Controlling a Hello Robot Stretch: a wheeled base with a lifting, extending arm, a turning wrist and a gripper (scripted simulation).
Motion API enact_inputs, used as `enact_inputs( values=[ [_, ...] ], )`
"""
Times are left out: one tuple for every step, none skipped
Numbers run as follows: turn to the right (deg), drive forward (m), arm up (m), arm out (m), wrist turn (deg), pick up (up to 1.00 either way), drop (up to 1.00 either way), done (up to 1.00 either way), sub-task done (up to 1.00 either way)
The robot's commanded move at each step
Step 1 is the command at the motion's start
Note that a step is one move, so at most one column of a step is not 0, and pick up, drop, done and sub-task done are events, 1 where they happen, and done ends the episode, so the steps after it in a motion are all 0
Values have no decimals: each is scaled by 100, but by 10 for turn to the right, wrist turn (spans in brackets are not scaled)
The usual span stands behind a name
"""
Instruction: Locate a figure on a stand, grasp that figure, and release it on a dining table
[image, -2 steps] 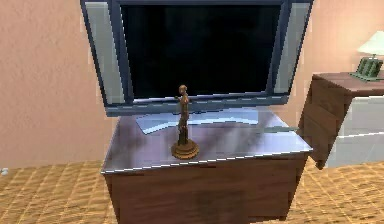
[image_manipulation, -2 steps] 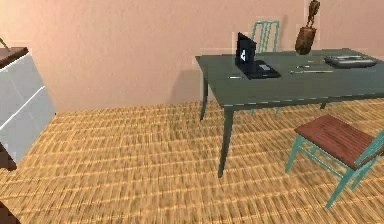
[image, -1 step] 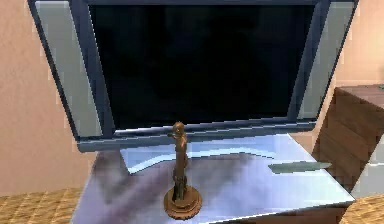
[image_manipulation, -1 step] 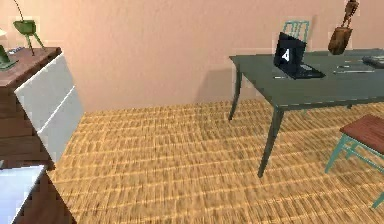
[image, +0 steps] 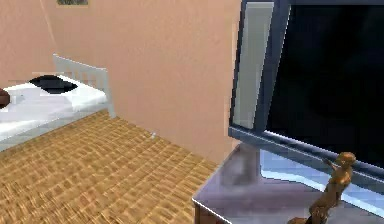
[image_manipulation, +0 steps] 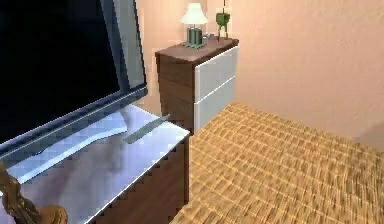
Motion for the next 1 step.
enact_inputs(
  values=[
    [-420,0,0,0,0,0,0,0,0]
  ],
)
